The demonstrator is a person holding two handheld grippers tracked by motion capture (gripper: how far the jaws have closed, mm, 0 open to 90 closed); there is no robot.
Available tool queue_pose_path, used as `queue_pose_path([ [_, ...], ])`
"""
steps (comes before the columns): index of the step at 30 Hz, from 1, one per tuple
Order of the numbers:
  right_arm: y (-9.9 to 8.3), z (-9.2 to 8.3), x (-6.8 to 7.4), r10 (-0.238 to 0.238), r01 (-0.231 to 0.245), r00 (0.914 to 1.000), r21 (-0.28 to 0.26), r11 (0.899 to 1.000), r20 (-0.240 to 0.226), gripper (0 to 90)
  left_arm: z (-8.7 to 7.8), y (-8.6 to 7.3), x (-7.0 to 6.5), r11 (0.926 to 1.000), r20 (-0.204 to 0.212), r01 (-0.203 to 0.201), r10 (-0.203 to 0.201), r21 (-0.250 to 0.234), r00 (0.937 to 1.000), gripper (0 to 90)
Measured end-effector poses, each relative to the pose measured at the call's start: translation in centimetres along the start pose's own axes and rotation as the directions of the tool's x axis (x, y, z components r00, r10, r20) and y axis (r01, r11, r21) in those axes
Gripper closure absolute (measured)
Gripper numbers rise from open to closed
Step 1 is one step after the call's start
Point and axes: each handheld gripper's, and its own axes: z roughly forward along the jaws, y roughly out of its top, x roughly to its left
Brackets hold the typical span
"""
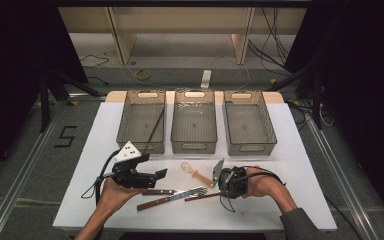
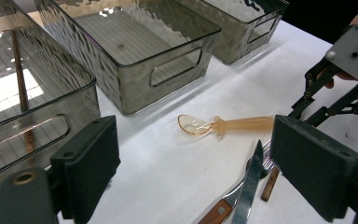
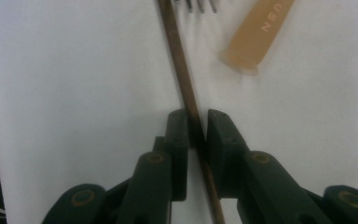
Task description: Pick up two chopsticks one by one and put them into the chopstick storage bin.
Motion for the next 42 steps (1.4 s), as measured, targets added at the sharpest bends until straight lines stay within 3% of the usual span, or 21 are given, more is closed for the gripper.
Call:
queue_pose_path([
  [8,0.0,-0.1,0.5,-0.080,0.080,0.9968,0.001,0.997,-0.006,85.3,0.1,-0.1,0.1,1.0000,0.002,0.000,0.000,0.007,1.0000,15.1],
  [16,-0.3,-0.5,0.8,-0.097,0.097,0.9949,-0.011,0.995,-0.027,85.5,0.3,-0.1,-0.1,0.9999,0.008,-0.008,0.008,0.014,0.9999,15.1],
  [22,-0.2,-2.0,1.0,-0.100,0.100,0.9949,-0.070,0.992,0.011,85.5,0.7,-0.1,-0.5,0.9993,0.024,-0.023,0.022,0.029,0.9995,15.1],
  [28,0.1,-2.9,1.3,-0.103,0.107,0.9938,-0.085,0.991,0.042,85.5,1.3,-0.1,-1.3,0.9971,0.047,-0.054,0.052,0.053,0.9975,15.1],
  [36,0.5,-3.5,1.6,-0.118,0.125,0.9908,-0.104,0.987,0.066,85.5,2.0,-0.1,-2.3,0.9910,0.097,-0.095,0.085,0.095,0.9916,15.9],
  [42,1.0,-3.8,1.9,-0.141,0.149,0.9867,-0.102,0.984,0.082,85.5,2.8,-0.1,-3.4,0.9750,0.137,-0.157,0.136,0.157,0.9811,17.3],
])
